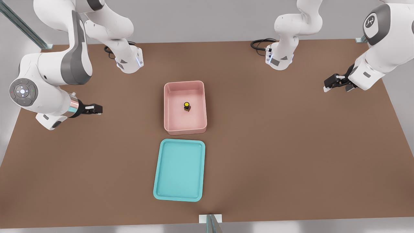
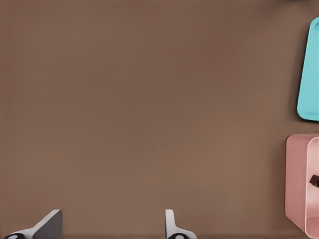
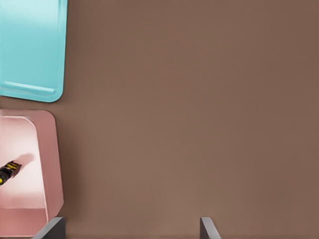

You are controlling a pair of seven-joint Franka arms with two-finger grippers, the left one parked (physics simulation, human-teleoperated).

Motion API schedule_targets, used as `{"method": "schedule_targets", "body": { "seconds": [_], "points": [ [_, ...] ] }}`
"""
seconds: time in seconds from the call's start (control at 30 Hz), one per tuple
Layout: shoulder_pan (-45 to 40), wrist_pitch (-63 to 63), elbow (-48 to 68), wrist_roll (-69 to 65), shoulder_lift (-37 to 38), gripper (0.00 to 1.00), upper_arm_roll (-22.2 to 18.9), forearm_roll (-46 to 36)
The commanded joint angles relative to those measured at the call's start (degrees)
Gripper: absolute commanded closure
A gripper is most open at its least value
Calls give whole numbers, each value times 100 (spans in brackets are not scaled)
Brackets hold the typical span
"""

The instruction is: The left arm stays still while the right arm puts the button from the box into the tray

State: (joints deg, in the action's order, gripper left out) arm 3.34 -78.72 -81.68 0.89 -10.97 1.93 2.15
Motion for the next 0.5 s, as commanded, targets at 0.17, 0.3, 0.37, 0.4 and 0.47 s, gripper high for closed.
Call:
{"method": "schedule_targets", "body": {
  "seconds": [0.17, 0.3, 0.37, 0.4, 0.47],
  "points": [
    [1704, -530, -6, 3153, -625, 0, 695, -31],
    [2918, -1347, -322, 5526, -1030, 0, 721, -13],
    [2918, -2138, -1025, 6484, -959, 0, 906, -5],
    [2918, -2552, -1412, 6836, -880, 0, 906, -4],
    [2909, -3386, -2141, 7161, -687, 0, 941, -4]
  ]
}}
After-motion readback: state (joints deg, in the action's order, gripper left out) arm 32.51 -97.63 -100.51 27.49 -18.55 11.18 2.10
